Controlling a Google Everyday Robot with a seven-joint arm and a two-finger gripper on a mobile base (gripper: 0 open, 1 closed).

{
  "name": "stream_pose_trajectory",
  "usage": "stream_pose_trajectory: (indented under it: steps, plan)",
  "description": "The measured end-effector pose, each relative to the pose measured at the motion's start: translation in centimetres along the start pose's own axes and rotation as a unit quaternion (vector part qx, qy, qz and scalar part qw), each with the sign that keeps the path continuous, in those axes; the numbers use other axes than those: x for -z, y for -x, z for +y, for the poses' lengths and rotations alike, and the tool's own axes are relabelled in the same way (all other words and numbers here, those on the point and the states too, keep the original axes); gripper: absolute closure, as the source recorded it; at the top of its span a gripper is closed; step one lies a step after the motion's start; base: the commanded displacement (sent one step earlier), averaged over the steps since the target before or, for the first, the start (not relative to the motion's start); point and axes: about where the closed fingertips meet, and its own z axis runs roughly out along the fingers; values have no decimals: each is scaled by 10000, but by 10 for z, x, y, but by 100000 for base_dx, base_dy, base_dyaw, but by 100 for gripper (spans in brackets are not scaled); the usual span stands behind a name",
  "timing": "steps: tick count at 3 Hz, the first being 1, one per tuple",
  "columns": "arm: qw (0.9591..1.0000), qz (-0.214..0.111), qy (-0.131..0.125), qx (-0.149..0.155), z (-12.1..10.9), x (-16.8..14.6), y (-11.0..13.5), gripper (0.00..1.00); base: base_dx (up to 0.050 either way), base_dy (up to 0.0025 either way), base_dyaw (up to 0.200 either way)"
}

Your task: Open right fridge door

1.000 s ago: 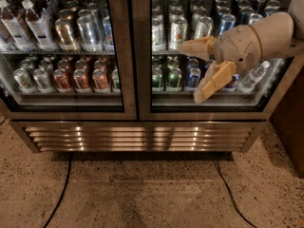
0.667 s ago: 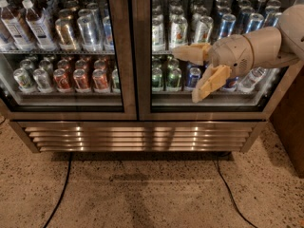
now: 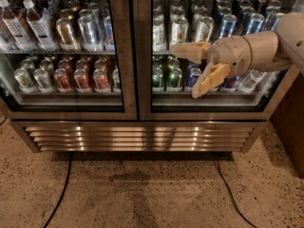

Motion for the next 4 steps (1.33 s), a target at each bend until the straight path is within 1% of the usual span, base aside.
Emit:
stream_pose_trajectory:
  steps: [1,3,4]
  plan:
    - [9989,-367,-46,277,-3,3,49,0,0,0,0]
    - [9989,-367,-46,277,-3,3,49,0,4882,0,4]
    - [9989,-368,-47,278,-3,3,49,0,0,0,0]
